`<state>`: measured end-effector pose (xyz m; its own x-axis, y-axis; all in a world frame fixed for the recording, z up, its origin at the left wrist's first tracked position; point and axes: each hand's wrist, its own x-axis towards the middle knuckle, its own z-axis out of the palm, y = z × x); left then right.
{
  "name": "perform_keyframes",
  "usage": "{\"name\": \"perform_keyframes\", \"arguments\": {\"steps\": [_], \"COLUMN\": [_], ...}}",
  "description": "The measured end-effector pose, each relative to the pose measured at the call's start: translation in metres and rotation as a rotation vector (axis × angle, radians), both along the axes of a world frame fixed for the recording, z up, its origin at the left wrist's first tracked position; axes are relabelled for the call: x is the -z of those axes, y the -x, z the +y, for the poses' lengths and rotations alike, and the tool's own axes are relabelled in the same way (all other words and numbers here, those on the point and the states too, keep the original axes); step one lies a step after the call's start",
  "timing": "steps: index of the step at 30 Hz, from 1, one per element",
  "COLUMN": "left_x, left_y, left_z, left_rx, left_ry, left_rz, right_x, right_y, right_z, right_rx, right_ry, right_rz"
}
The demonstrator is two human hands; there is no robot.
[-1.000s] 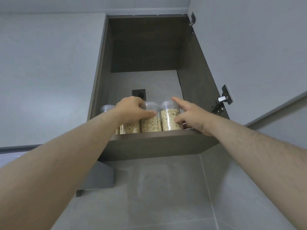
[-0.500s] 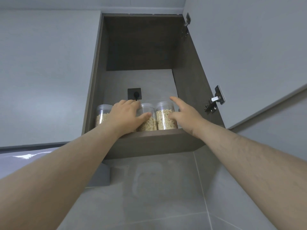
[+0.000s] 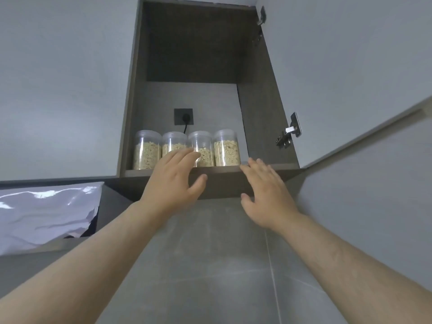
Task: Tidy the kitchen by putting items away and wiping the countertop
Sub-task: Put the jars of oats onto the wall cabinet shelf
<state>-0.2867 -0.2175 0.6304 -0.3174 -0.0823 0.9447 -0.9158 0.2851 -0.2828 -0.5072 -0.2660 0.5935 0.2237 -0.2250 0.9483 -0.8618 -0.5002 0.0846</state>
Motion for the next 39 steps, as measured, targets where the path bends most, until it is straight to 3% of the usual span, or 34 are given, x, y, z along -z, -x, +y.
{"name": "perform_keyframes", "arguments": {"steps": [4,11,18,32,39], "left_x": [0.040,0.131,0.247,0.462,0.552], "left_y": [0.007,-0.001,-0.007,0.004,-0.005], "left_z": [0.014,0.031,0.021,0.017,0.029], "left_rx": [0.061,0.216,0.375,0.424,0.310], "left_ry": [-0.129,-0.384,-0.642,-1.297,-1.499], "left_rz": [0.017,0.018,0.184,0.571,0.438], "right_x": [0.028,0.128,0.250,0.490,0.580], "right_y": [0.000,0.011,0.029,0.030,0.050], "right_z": [0.021,0.056,0.069,0.053,0.057], "right_rx": [-0.203,-0.358,-0.433,-0.219,0.003], "right_ry": [-0.135,-0.171,-0.461,-1.110,-1.320], "right_rz": [-0.159,-0.291,-0.428,-0.668,-0.566]}}
